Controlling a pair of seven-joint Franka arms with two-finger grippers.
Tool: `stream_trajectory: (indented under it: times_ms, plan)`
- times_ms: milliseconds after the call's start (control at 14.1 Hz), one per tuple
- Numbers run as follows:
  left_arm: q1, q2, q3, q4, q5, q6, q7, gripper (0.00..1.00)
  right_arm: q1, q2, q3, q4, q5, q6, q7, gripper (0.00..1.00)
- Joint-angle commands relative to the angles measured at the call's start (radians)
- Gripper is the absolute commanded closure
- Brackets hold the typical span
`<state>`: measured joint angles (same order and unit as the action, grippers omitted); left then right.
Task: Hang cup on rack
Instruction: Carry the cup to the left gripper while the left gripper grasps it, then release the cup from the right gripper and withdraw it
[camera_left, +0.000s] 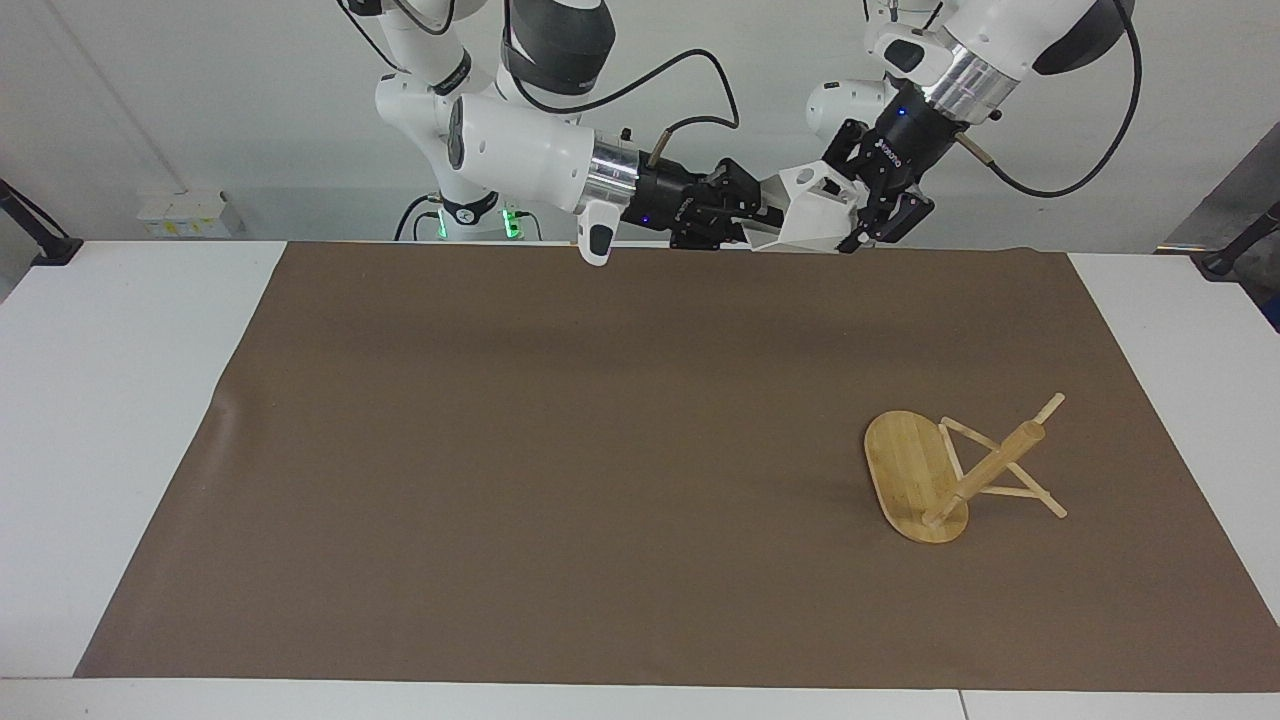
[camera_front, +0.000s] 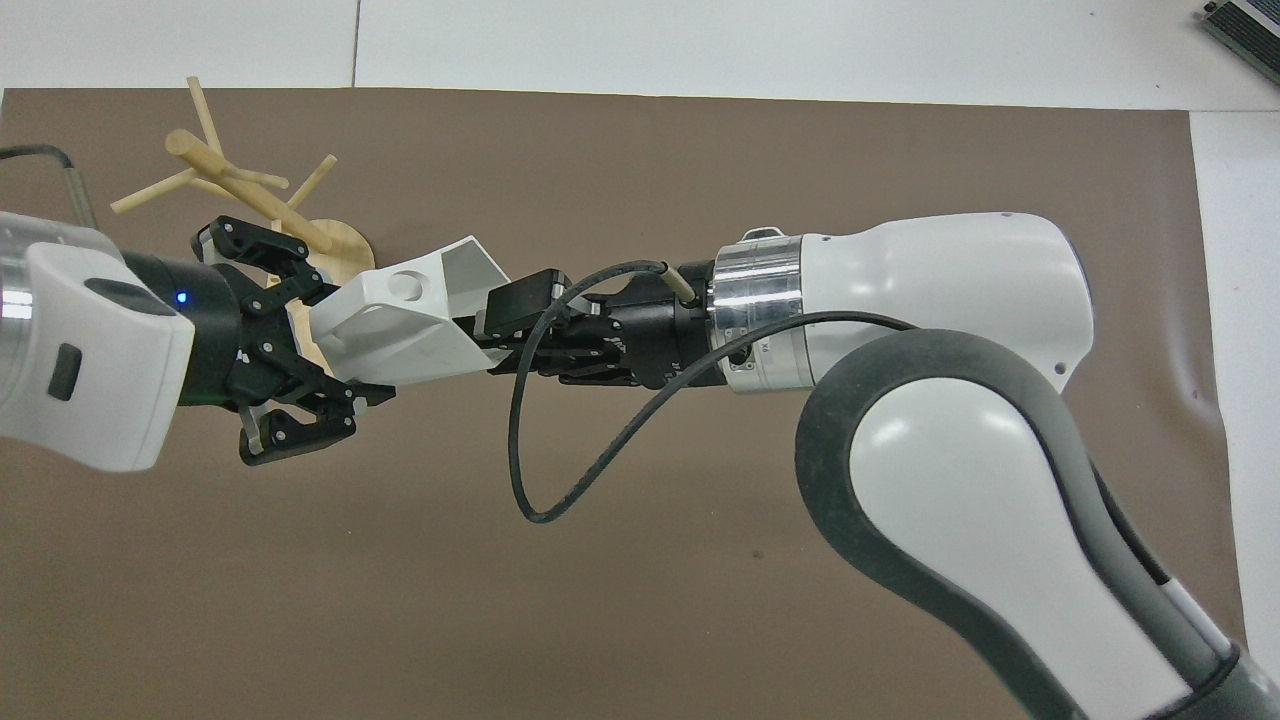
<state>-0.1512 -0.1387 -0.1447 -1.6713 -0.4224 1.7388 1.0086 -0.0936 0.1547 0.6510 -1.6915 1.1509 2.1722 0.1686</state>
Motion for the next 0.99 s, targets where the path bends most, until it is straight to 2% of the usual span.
stream_trajectory:
  times_ms: [0, 212, 354, 637, 779, 920]
  plan:
    - [-0.002, -0.019, 0.005, -0.024, 0.013, 0.024, -0.021, 1.00, -0.009, -0.009, -0.001, -0.003, -0.036, 0.017, 0.032, 0.00]
    - [-0.001, -0.027, 0.008, -0.042, 0.013, 0.028, -0.016, 1.00, -0.020, -0.007, -0.005, -0.013, -0.039, 0.066, 0.032, 0.00]
    - [0.002, -0.039, 0.008, -0.068, 0.014, 0.034, -0.018, 1.00, -0.064, -0.007, -0.007, -0.020, -0.084, 0.077, 0.023, 0.00]
    - [0.041, -0.070, 0.010, -0.131, 0.019, 0.054, -0.028, 1.00, -0.158, -0.001, -0.007, -0.031, -0.382, 0.075, 0.025, 0.00]
    - [0.052, -0.076, 0.008, -0.137, 0.062, 0.045, -0.036, 1.00, -0.201, 0.002, -0.013, -0.037, -0.515, 0.069, 0.026, 0.00]
    - [0.052, -0.078, 0.007, -0.137, 0.091, 0.041, -0.210, 1.00, -0.233, -0.004, -0.027, -0.062, -0.623, 0.054, 0.025, 0.00]
